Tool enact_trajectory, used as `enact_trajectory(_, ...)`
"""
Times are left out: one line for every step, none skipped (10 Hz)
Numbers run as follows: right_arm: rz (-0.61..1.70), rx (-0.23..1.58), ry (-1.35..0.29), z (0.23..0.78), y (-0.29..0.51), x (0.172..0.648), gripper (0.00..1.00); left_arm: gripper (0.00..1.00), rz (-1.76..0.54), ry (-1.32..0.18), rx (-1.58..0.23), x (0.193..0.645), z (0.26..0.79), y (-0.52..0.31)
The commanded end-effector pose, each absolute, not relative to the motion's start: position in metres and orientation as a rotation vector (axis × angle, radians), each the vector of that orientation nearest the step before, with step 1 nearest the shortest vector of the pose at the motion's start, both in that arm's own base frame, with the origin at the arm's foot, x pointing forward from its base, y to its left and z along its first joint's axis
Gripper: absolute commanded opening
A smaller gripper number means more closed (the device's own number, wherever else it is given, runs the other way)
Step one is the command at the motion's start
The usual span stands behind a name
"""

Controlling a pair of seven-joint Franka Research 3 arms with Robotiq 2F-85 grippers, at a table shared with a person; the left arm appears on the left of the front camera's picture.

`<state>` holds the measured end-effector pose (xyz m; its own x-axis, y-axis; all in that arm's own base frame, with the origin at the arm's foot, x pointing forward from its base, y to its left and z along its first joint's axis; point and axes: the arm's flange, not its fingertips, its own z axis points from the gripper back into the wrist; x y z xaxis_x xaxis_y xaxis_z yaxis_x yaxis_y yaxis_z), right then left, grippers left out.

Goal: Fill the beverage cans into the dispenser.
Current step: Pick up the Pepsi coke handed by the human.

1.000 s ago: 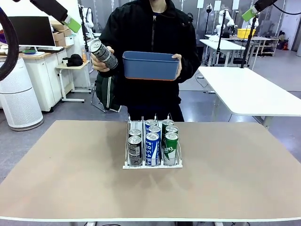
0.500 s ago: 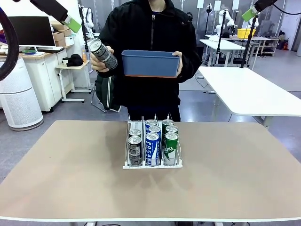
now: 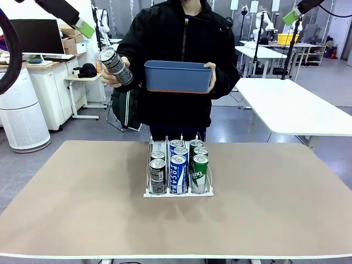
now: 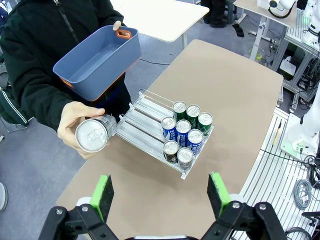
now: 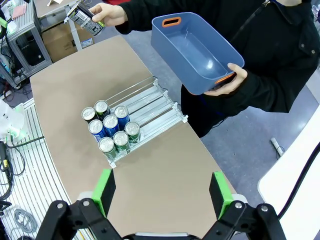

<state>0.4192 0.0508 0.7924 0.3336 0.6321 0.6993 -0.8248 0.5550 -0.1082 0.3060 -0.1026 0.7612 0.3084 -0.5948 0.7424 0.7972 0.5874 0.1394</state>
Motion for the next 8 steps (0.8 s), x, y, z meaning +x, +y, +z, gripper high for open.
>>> enact_trajectory(0.964, 0.295, -0.762, 0.7921, 0.0510, 0.4187, 1.00, 1.00, -0.926, -0.850, -0.289, 0.3055, 0.7607, -0.1027)
enact_trajectory(0.964, 0.295, -0.762, 0.7921, 0.0510, 0.4187, 1.00, 1.00, -0.926, -0.850, -0.289, 0.3055, 0.7607, -0.1027)
enact_trajectory(0.964, 0.295, -0.762, 0.7921, 0.0510, 0.4187, 1.00, 1.00, -0.926, -0.850, -0.289, 0.3055, 0.7607, -0.1027)
enact_trajectory(0.964, 0.295, -0.762, 0.7921, 0.0510, 0.4187, 1.00, 1.00, -0.926, -0.850, -0.289, 0.3055, 0.7607, -0.1027)
enact_trajectory(0.964, 0.295, -0.762, 0.7921, 0.0510, 0.4187, 1.00, 1.00, -0.926, -0.850, -0.289, 0.3055, 0.7607, -0.1027)
enact_trajectory(0.964, 0.295, -0.762, 0.7921, 0.0510, 0.4187, 1.00, 1.00, -0.926, -0.850, -0.289, 0.3055, 0.7607, -0.1027)
enact_trajectory(0.964, 0.295, -0.762, 0.7921, 0.0510, 0.4187, 1.00, 1.00, -0.926, -0.850, -0.289, 0.3055, 0.7607, -0.1027)
enact_trajectory(0.964, 0.295, -0.762, 0.7921, 0.0510, 0.4187, 1.00, 1.00, -0.935, -0.847, -0.275, 0.3060, 0.7611, -0.1026)
